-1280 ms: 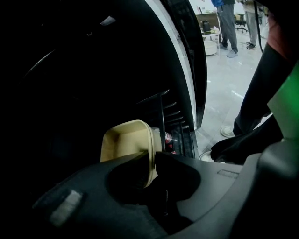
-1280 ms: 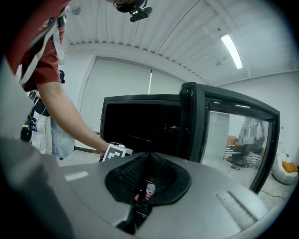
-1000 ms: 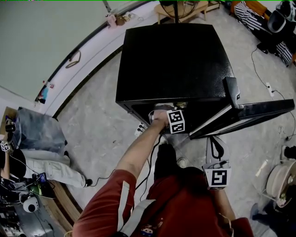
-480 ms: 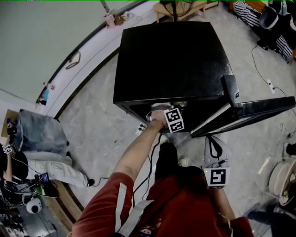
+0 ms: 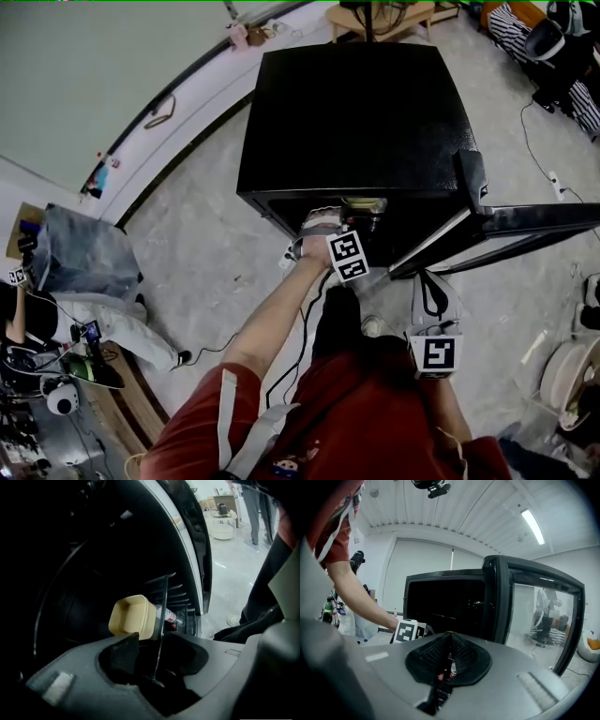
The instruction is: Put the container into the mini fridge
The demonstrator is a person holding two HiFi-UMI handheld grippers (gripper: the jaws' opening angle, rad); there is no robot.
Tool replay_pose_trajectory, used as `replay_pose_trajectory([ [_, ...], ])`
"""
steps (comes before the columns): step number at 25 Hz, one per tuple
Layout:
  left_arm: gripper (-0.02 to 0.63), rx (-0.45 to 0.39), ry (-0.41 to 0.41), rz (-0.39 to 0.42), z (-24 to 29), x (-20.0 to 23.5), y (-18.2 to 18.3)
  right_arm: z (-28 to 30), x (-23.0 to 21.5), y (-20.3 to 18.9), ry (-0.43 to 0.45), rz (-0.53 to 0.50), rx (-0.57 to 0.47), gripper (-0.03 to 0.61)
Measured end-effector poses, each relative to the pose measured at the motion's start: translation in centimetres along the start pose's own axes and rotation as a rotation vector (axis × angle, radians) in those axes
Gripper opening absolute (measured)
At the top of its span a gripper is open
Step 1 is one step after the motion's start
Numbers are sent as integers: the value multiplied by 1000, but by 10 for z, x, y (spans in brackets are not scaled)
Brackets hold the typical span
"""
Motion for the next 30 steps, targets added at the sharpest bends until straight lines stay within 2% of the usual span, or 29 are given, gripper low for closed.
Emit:
replay_pose_trajectory([
  [9,187,24,-4,-28,-40,-32,-29,1,-3,-18,17,-15,13,0],
  [13,189,14,-14,-98,-60,-48,-34,2,-12,-18,1,-5,35,0],
  [16,187,-20,-25,-198,-78,-58,-35,2,-12,-17,6,-4,34,0],
  [21,187,-88,8,-369,-113,-65,-35,5,-14,-20,3,-1,37,0],
  [27,187,-213,128,-585,-159,-68,-39,6,-13,-23,6,1,50,0],
  [30,187,-277,153,-704,-176,-68,-43,6,-11,-23,10,-1,52,0],
])
Point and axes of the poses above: the fingertips, and each gripper's own axes: z forward along the fingers, x to its left, y out of its top, the point moved 5 cm from there along -z, backward along the fingers, and after that the axes turned 9 degrees about x, right-handed, at the moved point
